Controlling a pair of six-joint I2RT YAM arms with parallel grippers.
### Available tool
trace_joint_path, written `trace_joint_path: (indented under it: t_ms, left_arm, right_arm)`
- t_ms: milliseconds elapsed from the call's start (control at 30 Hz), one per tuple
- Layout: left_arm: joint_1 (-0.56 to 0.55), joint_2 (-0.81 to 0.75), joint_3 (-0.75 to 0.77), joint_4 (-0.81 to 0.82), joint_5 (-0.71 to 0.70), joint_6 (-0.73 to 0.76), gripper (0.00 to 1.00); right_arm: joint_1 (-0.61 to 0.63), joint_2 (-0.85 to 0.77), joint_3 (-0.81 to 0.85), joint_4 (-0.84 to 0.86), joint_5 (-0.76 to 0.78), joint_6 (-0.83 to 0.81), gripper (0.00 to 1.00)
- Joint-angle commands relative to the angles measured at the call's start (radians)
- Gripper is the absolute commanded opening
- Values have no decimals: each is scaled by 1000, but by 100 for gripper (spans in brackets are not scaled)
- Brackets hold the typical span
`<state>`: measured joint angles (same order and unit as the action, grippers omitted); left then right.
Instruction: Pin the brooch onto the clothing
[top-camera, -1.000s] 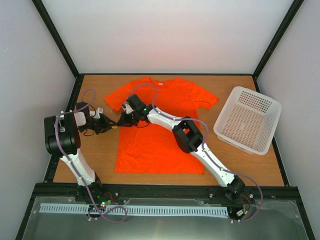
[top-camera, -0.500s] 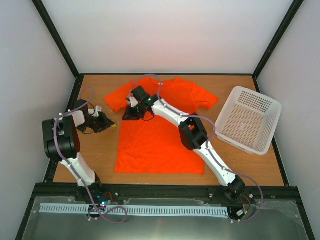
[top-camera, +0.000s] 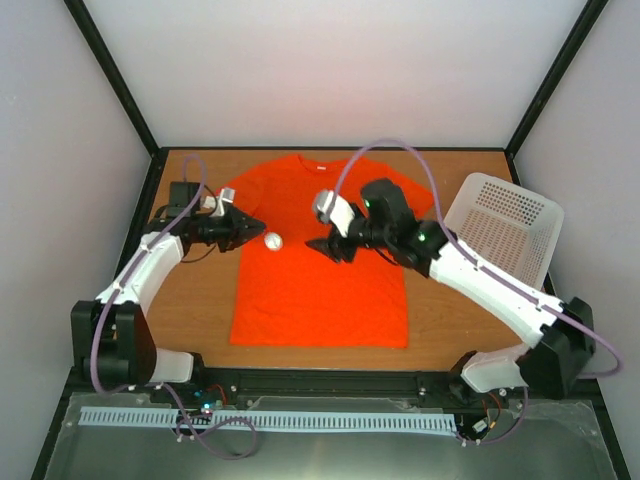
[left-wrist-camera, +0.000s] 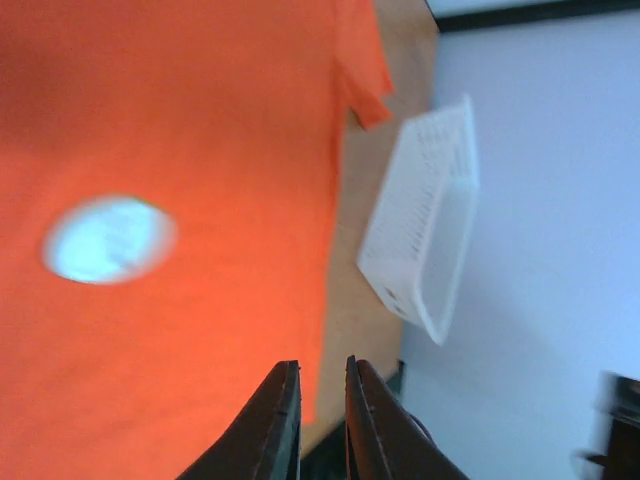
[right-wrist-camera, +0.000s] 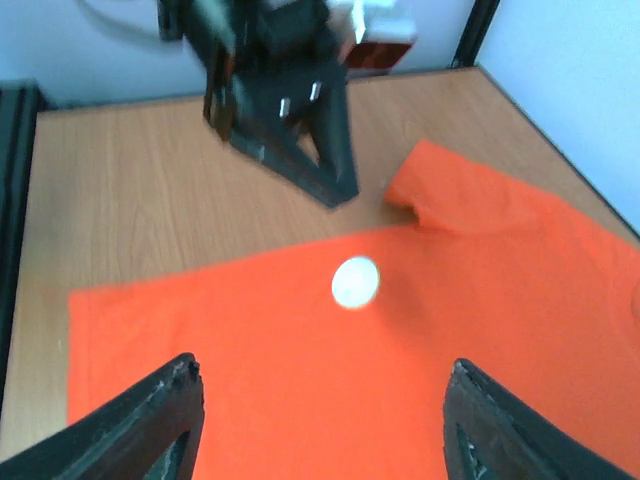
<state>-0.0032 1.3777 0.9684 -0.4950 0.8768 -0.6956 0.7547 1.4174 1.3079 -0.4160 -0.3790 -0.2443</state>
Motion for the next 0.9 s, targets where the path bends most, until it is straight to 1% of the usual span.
trace_joint_path:
  t_ms: [0, 67, 100, 133, 167, 200, 267, 300, 367, 400, 467, 500, 533, 567, 633, 667, 700, 800, 867]
  left_arm:
    - [-114, -86, 2, 29, 62, -213, 16]
    - [-142, -100, -3, 24, 54, -234, 11]
    - [-148, -98, -3, 19, 45, -223, 9]
    - [-149, -90, 0, 1, 28, -199, 9]
    - [-150, -71, 10, -29, 8, -167, 11]
    - [-153, -40, 26, -84, -36, -123, 16]
    - [-172, 9, 64, -148, -123, -26, 22]
    - [-184, 27, 75, -157, -148, 28, 27]
    - [-193, 66, 68, -115, -140, 74, 40]
    - [-193, 93, 62, -92, -127, 89, 44]
    - [-197, 175, 74, -48, -66, 130, 51]
    - [-198, 217, 81, -32, -56, 144, 52]
    - [-198, 249, 84, -10, -53, 147, 52]
    - [-198, 274, 80, 24, -46, 147, 50]
    - [-198, 335, 84, 68, -34, 134, 40]
    - [-198, 370, 92, 79, -28, 130, 37]
    - [-198, 399, 99, 81, -31, 127, 37]
    - [-198, 445, 108, 100, -57, 121, 38]
    - [-198, 466, 110, 118, -69, 116, 37]
  right_arm:
    - [23, -142, -298, 217, 69, -351, 71]
    - [24, -198, -380, 300, 97, -363, 79]
    - [25, -205, -396, 309, 111, -361, 81]
    - [23, -203, -399, 309, 133, -348, 81]
    - [13, -197, -399, 318, 163, -305, 81]
    - [-6, -187, -398, 332, 199, -227, 79]
    - [-67, -171, -383, 329, 139, -59, 78]
    - [-95, -166, -384, 332, 107, 17, 78]
    - [-137, -151, -390, 334, 110, 218, 77]
    - [-163, -134, -381, 309, 92, 305, 76]
    - [-219, -76, -352, 246, 2, 458, 73]
    - [-254, -38, -347, 240, -84, 559, 70]
    - [-282, 13, -349, 266, -208, 631, 65]
    - [-301, 71, -338, 295, -319, 688, 59]
    - [-308, 210, -254, 262, -441, 741, 49]
    - [-304, 262, -226, 263, -471, 766, 47]
    - [-301, 309, -200, 266, -489, 795, 46]
    - [-288, 462, -113, 266, -550, 857, 46]
    - [-271, 552, -41, 220, -573, 859, 42]
